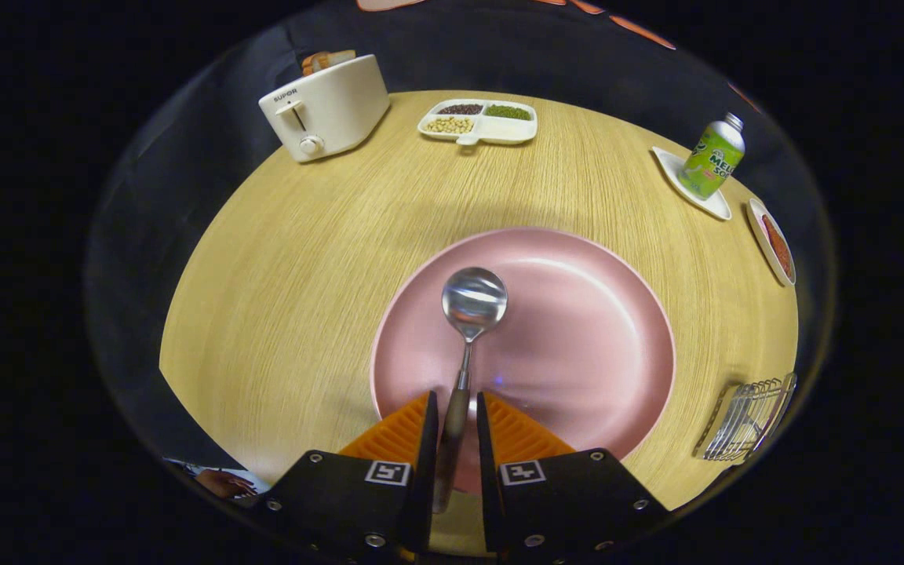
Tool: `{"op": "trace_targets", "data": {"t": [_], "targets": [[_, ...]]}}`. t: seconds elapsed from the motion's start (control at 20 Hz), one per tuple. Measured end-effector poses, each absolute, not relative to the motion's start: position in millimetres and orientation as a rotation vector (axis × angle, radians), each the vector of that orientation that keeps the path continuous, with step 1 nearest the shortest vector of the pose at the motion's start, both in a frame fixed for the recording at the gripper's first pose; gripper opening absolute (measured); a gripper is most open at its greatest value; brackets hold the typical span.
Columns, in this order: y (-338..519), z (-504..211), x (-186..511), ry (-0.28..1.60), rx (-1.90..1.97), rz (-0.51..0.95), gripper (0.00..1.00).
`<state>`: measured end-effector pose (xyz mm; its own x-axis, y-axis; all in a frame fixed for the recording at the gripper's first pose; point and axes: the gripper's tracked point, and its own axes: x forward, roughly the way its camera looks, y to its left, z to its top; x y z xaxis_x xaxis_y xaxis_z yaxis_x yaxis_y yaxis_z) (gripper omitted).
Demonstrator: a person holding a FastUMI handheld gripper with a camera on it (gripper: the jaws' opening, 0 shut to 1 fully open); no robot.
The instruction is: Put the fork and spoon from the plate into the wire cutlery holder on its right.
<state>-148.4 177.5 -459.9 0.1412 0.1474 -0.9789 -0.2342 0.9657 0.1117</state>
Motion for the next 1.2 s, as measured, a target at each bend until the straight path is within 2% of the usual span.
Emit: {"op": "trace_targets", "data": {"t": [0.25,0.3,0.4,1.2], "targets": [[173.4,-465.9,-154.7,1.452,-0.087,0.229,0.24],[169.6,-462.9,-153.2,1.455,-0.083,0.213,0.16],[169.2,-458.0,-152.8,1.451,-0.061,0.220,0.10],[59.3,-368.3,-126.3,1.172,0.074,0.046,0.05]]}}
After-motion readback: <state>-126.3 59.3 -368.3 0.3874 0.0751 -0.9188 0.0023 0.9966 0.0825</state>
